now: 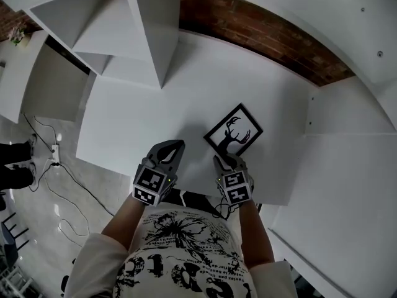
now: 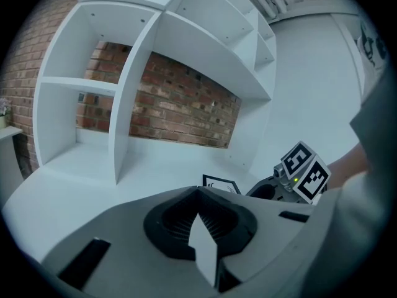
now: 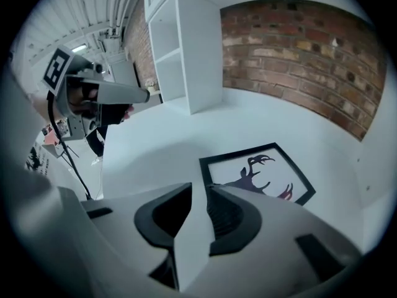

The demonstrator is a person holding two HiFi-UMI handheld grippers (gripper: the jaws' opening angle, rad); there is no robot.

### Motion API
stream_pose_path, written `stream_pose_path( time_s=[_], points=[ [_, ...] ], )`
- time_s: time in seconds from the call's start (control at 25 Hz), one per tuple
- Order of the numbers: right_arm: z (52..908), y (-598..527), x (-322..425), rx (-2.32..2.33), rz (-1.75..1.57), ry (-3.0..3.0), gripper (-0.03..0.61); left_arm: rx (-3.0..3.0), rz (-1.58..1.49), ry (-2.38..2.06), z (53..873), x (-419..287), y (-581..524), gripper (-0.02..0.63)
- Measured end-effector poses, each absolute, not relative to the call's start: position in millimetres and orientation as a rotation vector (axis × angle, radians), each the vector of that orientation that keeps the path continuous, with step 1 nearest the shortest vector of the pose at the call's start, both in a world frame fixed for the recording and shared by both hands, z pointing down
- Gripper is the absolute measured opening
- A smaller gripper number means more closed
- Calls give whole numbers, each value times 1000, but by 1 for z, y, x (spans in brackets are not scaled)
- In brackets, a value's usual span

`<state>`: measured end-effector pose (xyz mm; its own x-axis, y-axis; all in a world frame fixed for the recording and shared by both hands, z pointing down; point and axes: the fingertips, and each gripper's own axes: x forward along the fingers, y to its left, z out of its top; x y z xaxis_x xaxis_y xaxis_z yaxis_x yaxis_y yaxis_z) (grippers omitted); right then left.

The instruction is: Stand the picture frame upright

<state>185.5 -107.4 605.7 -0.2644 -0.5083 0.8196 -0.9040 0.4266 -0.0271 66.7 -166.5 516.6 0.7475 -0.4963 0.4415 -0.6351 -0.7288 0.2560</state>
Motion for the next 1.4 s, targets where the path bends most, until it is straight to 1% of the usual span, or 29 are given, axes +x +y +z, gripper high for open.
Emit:
stream_pose_path(
  time_s=[0.08,0.12,0.16,0.48,0.52,0.64,0.68,0.88,1.08,1.4],
  points=[
    [617,-111,184,1154,669,-1880,87,2555,491,-854,521,65,-169,12],
    [621,-112,184,1136,673,-1863,114,2555,487,-853,523,64,-170,12],
    [625,-114,185,1120,669,-1846,120,2554,484,-851,525,63,-171,12],
    [646,-124,190,1025,616,-1687,137,2523,495,-825,536,52,-178,12],
    [647,-125,190,1024,603,-1668,132,2524,493,-820,535,51,-179,12],
    [648,-128,194,1032,572,-1629,83,2538,485,-787,532,51,-180,12],
    [648,-128,194,1022,562,-1623,80,2542,487,-776,532,51,-180,12],
    [649,-130,192,941,537,-1615,74,2541,509,-721,539,53,-177,12],
    [649,-129,190,966,530,-1646,74,2534,516,-715,547,52,-170,12],
    [648,-99,172,927,507,-1690,74,2513,539,-749,547,42,-147,12]
  ],
)
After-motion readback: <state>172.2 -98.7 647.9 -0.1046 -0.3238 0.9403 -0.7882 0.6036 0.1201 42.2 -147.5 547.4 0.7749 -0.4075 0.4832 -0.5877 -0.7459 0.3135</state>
